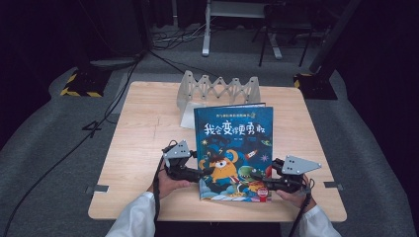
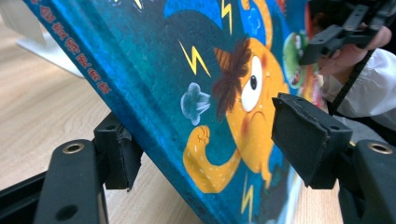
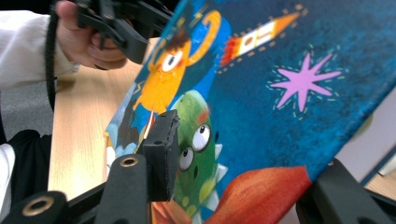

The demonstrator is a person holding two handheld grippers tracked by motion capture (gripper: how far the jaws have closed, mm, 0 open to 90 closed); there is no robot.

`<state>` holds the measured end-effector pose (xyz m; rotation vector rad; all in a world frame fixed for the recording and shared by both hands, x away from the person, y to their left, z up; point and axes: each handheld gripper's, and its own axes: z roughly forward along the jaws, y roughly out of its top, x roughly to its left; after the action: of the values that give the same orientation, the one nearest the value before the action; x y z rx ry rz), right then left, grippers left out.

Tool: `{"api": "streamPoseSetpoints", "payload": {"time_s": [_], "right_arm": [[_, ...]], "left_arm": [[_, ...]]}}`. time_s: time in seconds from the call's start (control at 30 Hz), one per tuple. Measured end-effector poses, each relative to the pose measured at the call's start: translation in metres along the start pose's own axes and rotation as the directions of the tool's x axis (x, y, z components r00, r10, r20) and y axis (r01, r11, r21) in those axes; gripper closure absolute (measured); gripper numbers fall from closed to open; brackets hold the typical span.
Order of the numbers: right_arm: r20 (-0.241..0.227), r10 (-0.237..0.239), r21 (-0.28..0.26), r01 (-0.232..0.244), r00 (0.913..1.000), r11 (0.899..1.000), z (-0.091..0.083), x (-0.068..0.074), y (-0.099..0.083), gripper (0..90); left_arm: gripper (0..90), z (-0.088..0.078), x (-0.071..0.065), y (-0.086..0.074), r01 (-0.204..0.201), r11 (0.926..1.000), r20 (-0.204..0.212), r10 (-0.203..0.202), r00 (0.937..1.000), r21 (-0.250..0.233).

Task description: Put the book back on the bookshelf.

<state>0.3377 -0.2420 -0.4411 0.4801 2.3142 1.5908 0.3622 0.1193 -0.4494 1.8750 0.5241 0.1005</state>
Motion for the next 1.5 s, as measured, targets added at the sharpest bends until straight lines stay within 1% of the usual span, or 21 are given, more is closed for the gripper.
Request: {"api": "streamPoseSetpoints", "payload": {"time_s": [0.17, 0.27, 0.3, 0.37, 0.47, 0.57, 0.63, 0.73, 0.8, 0.83, 0.87, 0.97, 1.03, 1.17, 1.2, 1.27, 1.33, 1.4, 1.43, 1.47, 1.5], "right_arm": [[0.028, 0.017, 0.003, -0.017, 0.9995, 1.0, -0.001, -0.004, -0.003, 53.7], [0.036, 0.028, 0.013, -0.028, 0.999, 1.0, -0.001, -0.006, -0.006, 52.6], [0.04, 0.027, 0.016, -0.027, 0.9988, 1.0, -0.001, -0.006, -0.006, 52.2], [0.048, 0.026, 0.022, -0.027, 0.9985, 0.999, 0.0, -0.006, -0.007, 51.9], [0.046, 0.025, 0.022, -0.026, 0.9986, 0.999, -0.002, -0.007, -0.009, 52.4], [0.047, 0.024, 0.017, -0.025, 0.9986, 1.0, -0.002, -0.006, -0.01, 52.4], [0.049, 0.023, 0.019, -0.024, 0.9985, 1.0, -0.003, -0.005, -0.01, 52.5], [0.085, 0.006, 0.043, -0.01, 0.9964, 0.999, -0.008, -0.002, -0.015, 52.9], [0.084, 0.008, 0.046, -0.012, 0.9964, 0.999, -0.011, -0.001, -0.018, 52.8], [0.084, 0.007, 0.05, -0.011, 0.9965, 0.999, -0.013, 0.0, -0.018, 52.8], [0.087, 0.004, 0.052, -0.009, 0.9962, 0.999, -0.014, 0.001, -0.018, 52.7], [0.096, 0.013, 0.055, -0.018, 0.9953, 0.998, -0.018, 0.002, -0.021, 52.0], [0.105, 0.015, 0.064, -0.021, 0.9944, 0.998, -0.022, 0.001, -0.024, 49.2], [0.117, 0.058, 0.075, -0.067, 0.9914, 0.995, -0.033, -0.002, -0.03, 45.4], [0.146, 0.086, 0.061, -0.096, 0.9855, 0.994, -0.041, -0.004, -0.031, 43.1], [0.154, 0.09, 0.048, -0.098, 0.984, 0.994, -0.042, -0.005, -0.03, 42.0], [0.196, 0.127, 0.013, -0.132, 0.9724, 0.991, -0.044, -0.008, -0.026, 36.9], [0.195, 0.141, 0.004, -0.144, 0.9706, 0.989, -0.042, -0.009, -0.025, 35.6], [0.178, 0.149, 0.001, -0.152, 0.9726, 0.988, -0.035, -0.011, -0.023, 33.8], [0.178, 0.149, 0.001, -0.152, 0.9726, 0.988, -0.035, -0.011, -0.023, 33.8], [0.153, 0.153, 0.0, -0.155, 0.9763, 0.988, -0.03, -0.012, -0.021, 33.6]], "left_arm": [[33.3, -0.007, -0.018, 0.008, -0.101, 0.9946, -0.037, 0.1, 0.9943, -0.022], [37.5, -0.007, -0.028, 0.012, -0.138, 0.9896, -0.036, 0.136, 0.99, -0.041], [38.4, -0.005, -0.034, 0.014, -0.163, 0.986, -0.047, 0.161, 0.9858, -0.034], [36.4, -0.004, -0.038, 0.016, -0.177, 0.9837, -0.056, 0.175, 0.9831, -0.034], [38.3, -0.002, -0.042, 0.015, -0.181, 0.9825, -0.071, 0.178, 0.9815, -0.044], [47.4, -0.001, -0.042, 0.013, -0.193, 0.9803, -0.11, 0.187, 0.9761, -0.043], [51.0, 0.003, -0.042, 0.01, -0.187, 0.9819, -0.102, 0.183, 0.9779, -0.03], [56.7, 0.013, -0.047, 0.003, -0.216, 0.9764, -0.072, 0.216, 0.9737, 0.01], [60.7, 0.015, -0.049, 0.002, -0.221, 0.9753, -0.047, 0.22, 0.9743, -0.003], [62.3, 0.016, -0.05, 0.002, -0.23, 0.9731, -0.046, 0.23, 0.9722, -0.008], [63.0, 0.016, -0.053, 0.001, -0.225, 0.9743, -0.041, 0.224, 0.9736, -0.012], [66.7, 0.016, -0.057, 0.001, -0.248, 0.9686, -0.035, 0.247, 0.9683, -0.018], [68.7, 0.017, -0.059, 0.0, -0.247, 0.9687, -0.038, 0.247, 0.9684, -0.018], [75.8, 0.017, -0.059, -0.001, -0.243, 0.9698, -0.038, 0.242, 0.9696, -0.023], [75.9, 0.018, -0.059, -0.001, -0.241, 0.9703, -0.038, 0.24, 0.97, -0.022], [76.1, 0.018, -0.059, -0.001, -0.242, 0.97, -0.035, 0.241, 0.9698, -0.022], [77.2, 0.019, -0.059, -0.001, -0.249, 0.9683, -0.035, 0.248, 0.9681, -0.023], [77.7, 0.02, -0.06, -0.001, -0.243, 0.9696, -0.027, 0.242, 0.9699, -0.03], [78.0, 0.022, -0.061, -0.001, -0.253, 0.9671, -0.027, 0.252, 0.9672, -0.027], [78.1, 0.022, -0.061, -0.001, -0.253, 0.9671, -0.027, 0.252, 0.9672, -0.027], [78.1, 0.022, -0.061, -0.001, -0.256, 0.9664, -0.027, 0.255, 0.9666, -0.028]]}}
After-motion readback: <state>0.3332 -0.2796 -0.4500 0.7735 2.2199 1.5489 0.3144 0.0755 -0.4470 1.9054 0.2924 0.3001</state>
